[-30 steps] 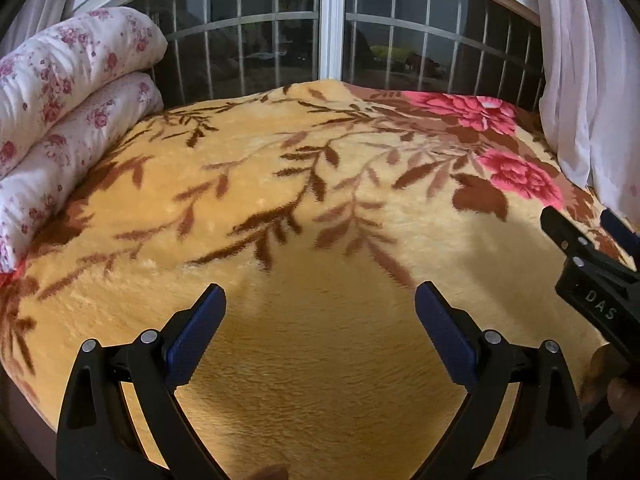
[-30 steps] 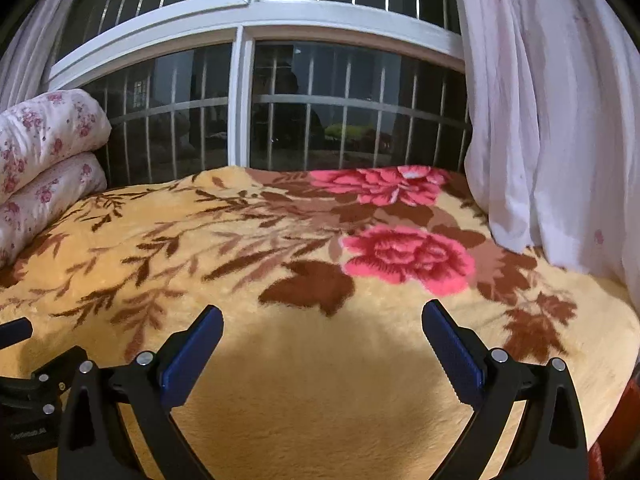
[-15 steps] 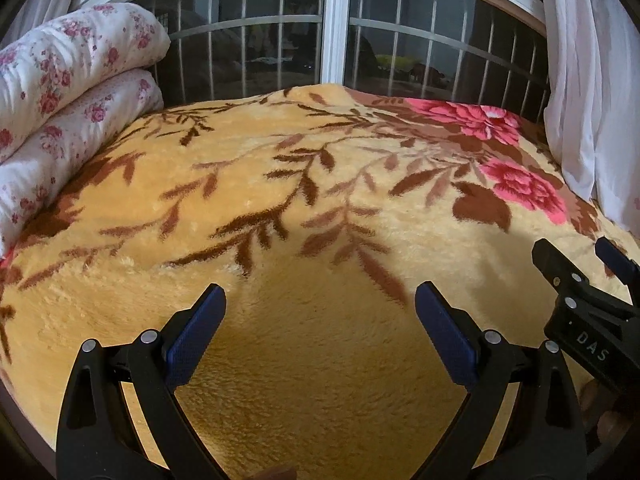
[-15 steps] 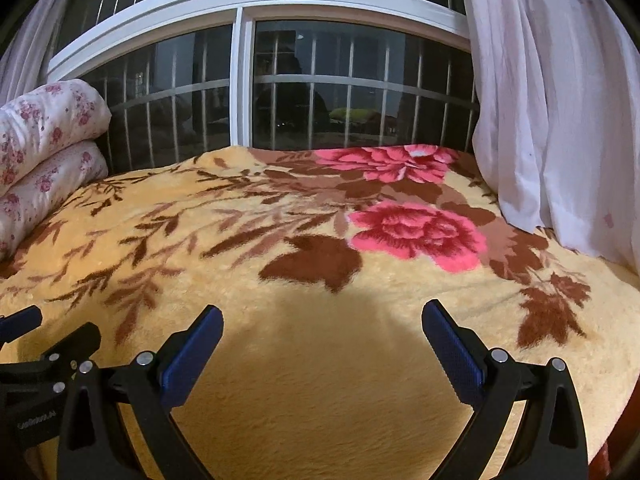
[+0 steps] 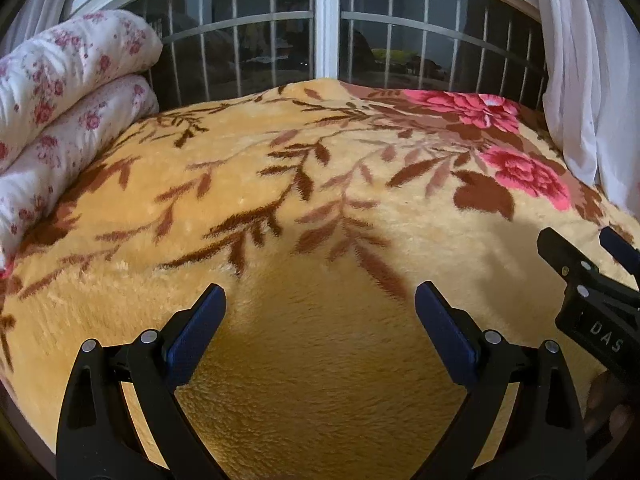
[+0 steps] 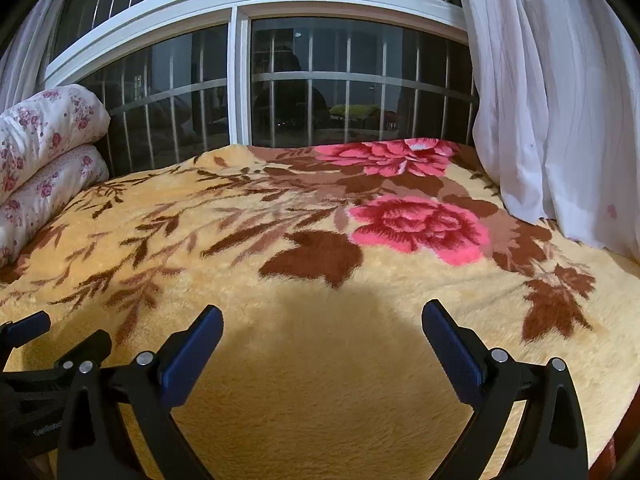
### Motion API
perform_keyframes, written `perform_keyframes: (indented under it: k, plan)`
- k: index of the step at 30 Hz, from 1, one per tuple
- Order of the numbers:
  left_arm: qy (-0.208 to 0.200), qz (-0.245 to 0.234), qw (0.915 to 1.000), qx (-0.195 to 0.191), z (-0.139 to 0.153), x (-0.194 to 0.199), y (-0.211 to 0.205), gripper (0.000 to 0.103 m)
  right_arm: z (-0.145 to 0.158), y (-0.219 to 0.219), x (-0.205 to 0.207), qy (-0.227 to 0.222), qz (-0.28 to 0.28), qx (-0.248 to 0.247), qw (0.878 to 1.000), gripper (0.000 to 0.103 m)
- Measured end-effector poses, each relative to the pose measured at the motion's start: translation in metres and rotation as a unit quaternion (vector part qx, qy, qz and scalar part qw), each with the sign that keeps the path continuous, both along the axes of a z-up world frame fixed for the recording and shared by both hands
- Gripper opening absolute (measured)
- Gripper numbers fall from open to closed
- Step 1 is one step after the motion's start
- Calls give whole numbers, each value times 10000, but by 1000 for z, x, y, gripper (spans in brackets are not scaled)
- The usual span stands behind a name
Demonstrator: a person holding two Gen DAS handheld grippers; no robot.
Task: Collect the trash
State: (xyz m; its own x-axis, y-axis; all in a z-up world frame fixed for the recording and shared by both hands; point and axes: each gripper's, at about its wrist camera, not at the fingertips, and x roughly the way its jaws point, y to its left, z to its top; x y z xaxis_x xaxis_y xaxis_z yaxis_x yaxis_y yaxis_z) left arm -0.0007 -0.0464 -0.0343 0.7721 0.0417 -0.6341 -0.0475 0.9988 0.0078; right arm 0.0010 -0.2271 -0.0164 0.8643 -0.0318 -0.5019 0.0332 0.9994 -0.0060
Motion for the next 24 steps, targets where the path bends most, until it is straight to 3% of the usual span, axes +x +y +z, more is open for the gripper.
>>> perform_keyframes:
  k: [24]
  plan:
    - [143, 15, 9993, -341, -3, 4, 12, 93, -2, -5, 1, 78, -82, 166, 9998, 98]
